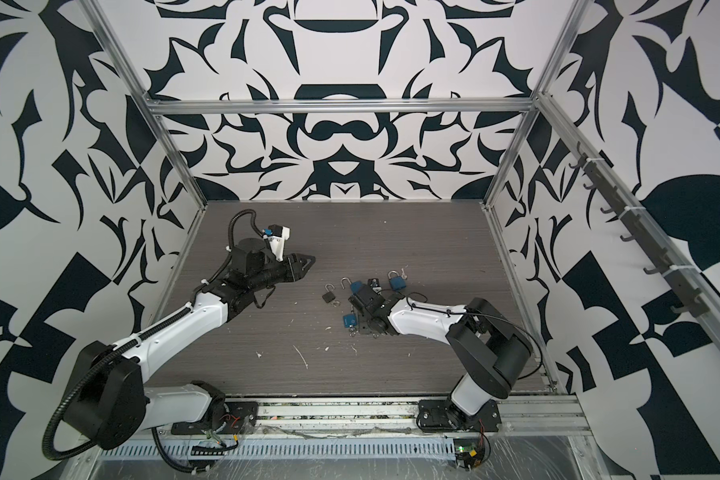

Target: Lock with the key

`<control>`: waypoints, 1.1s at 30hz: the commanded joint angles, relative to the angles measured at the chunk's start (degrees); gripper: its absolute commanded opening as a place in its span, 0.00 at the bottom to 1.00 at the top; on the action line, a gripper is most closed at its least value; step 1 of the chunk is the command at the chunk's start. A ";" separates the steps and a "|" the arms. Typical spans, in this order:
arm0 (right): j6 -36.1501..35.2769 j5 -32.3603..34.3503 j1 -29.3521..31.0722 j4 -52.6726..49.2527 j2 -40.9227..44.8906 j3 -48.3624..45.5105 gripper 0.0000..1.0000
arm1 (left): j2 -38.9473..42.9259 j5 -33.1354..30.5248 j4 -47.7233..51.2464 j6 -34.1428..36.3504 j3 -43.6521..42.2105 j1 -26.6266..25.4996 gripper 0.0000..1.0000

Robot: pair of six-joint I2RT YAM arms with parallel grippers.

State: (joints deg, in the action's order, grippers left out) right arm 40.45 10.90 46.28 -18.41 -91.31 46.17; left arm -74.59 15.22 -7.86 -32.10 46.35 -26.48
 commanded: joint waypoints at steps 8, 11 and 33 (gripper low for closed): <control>-1.66 1.00 0.30 -1.76 3.65 1.83 0.00 | 1.11 -0.41 2.23 1.35 0.20 0.53 0.42; -3.42 1.56 0.30 -2.50 5.67 2.58 0.00 | 0.85 -0.37 4.00 1.84 1.13 0.55 0.42; -19.87 -4.05 0.23 -2.10 9.42 12.17 0.00 | -7.93 8.20 10.36 1.59 8.76 0.55 0.40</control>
State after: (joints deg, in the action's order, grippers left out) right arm 23.94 9.23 46.28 -22.06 -84.36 56.42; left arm -81.34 20.62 -0.36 -30.81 53.32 -26.20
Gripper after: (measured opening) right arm 0.309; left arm 0.402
